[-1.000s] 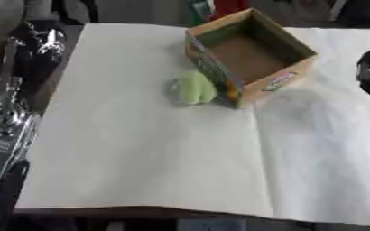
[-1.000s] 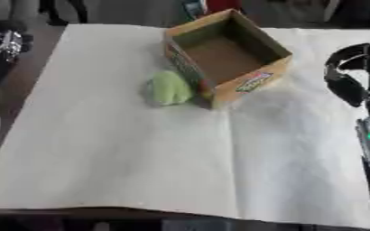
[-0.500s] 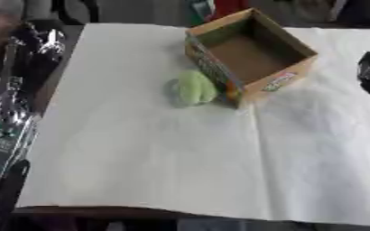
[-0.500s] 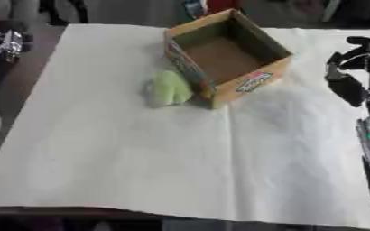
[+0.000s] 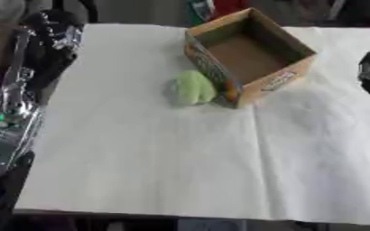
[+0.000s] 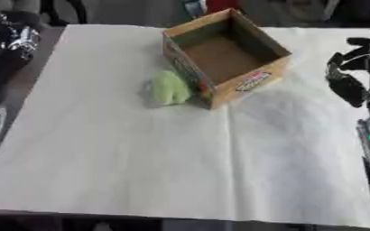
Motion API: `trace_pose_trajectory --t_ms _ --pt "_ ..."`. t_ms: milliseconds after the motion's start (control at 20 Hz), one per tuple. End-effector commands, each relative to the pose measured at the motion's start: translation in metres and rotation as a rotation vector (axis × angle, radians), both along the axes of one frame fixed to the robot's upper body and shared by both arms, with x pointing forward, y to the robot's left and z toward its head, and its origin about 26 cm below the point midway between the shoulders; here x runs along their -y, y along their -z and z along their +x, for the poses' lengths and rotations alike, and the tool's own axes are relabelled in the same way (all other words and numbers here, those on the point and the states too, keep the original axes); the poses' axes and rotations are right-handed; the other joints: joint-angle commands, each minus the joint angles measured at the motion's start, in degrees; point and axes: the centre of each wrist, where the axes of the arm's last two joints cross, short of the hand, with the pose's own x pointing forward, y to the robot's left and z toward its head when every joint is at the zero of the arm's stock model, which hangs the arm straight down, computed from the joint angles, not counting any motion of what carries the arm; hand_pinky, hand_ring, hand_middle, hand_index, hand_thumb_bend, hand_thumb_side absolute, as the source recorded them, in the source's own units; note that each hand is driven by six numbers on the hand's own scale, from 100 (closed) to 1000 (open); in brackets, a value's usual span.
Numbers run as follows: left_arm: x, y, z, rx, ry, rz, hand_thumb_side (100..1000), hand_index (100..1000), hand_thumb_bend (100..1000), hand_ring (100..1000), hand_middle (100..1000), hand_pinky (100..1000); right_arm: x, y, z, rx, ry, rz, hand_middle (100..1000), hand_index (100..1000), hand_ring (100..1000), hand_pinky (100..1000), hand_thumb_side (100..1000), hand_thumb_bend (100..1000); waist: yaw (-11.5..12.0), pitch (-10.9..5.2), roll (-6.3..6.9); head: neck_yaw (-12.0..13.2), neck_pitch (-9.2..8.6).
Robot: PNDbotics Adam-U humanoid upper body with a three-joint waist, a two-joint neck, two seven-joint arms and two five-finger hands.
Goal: Pick up objects on the table and place them in the box.
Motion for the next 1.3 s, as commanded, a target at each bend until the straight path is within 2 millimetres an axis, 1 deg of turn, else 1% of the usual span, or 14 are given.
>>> trace_pose_trajectory --t_ms 50,100,200,250,300,350,400,550,600,650,750,900,1050,1300 --pt "0.003 -0.01 0.009 -0.002 0.002 0.185 328 709 268 776 727 775 0.001 -0.013 0.001 0.033 -0.008 -0.008 506 754 505 629 100 100 -0.2 -0.99 -0.03 0.3 0.32" --pt "0.006 -0.011 0.013 -0.012 0.01 0.244 324 712 279 777 729 775 0.0 -0.012 0.001 0.032 -0.009 -0.008 506 754 505 629 100 100 -0.3 -1.03 -0.05 0.3 0.32" --pt "0.013 -0.013 0.019 -0.034 0.045 0.355 318 725 329 785 743 776 -0.001 -0.012 0.002 0.032 -0.012 -0.007 505 754 505 629 100 100 -0.5 -1.11 -0.09 0.3 0.32" --pt "0.016 -0.014 0.022 -0.043 0.061 0.404 302 731 382 787 751 774 -0.001 -0.012 0.002 0.032 -0.013 -0.007 505 753 505 629 100 100 -0.5 -1.15 -0.09 0.4 0.32" --pt "0.02 -0.014 0.026 -0.052 0.077 0.455 302 732 387 788 752 774 -0.002 -0.012 0.002 0.032 -0.014 -0.008 505 753 505 629 100 100 -0.6 -1.18 -0.1 0.5 0.32" --pt "0.024 -0.015 0.029 -0.06 0.091 0.498 302 733 423 787 756 771 -0.002 -0.012 0.002 0.031 -0.016 -0.008 505 753 505 629 100 100 -0.7 -1.21 -0.1 0.6 0.32" --pt "0.028 -0.014 0.033 -0.067 0.102 0.533 304 735 435 789 759 771 -0.003 -0.012 0.002 0.03 -0.018 -0.008 505 753 505 629 100 100 -0.7 -1.25 -0.11 0.7 0.32" --pt "0.041 -0.011 0.044 -0.08 0.115 0.608 341 739 505 794 772 772 -0.004 -0.011 0.002 0.029 -0.02 -0.006 504 753 504 629 100 100 -0.8 -1.33 -0.22 0.8 0.32" --pt "0.046 -0.008 0.048 -0.083 0.115 0.626 353 739 515 794 772 772 -0.004 -0.011 0.002 0.029 -0.02 -0.006 504 754 504 629 100 100 -0.9 -1.35 -0.27 0.9 0.32" --pt "0.051 -0.006 0.051 -0.087 0.117 0.641 381 739 544 794 772 771 -0.004 -0.011 0.002 0.028 -0.021 -0.005 505 754 504 629 100 100 -0.9 -1.36 -0.33 0.9 0.32" --pt "0.06 -0.001 0.058 -0.094 0.115 0.668 382 739 570 793 774 770 -0.005 -0.011 0.002 0.028 -0.023 -0.004 504 754 504 629 100 100 -0.9 -1.41 -0.44 1.1 0.32" --pt "0.072 0.009 0.067 -0.106 0.109 0.704 373 735 581 787 769 766 -0.007 -0.01 0.002 0.027 -0.025 -0.001 505 755 504 629 100 100 -1.1 -1.45 -0.56 1.2 0.32" --pt "0.081 0.02 0.076 -0.13 0.105 0.724 339 729 574 778 761 758 -0.008 -0.01 0.002 0.026 -0.027 0.001 504 755 504 629 100 100 -1.2 -1.49 -0.68 1.3 0.32" --pt "0.095 0.04 0.086 -0.172 0.099 0.727 330 731 571 778 763 758 -0.01 -0.009 0.003 0.025 -0.031 0.006 504 755 503 629 100 100 -1.5 -1.45 -0.87 1.6 0.32"
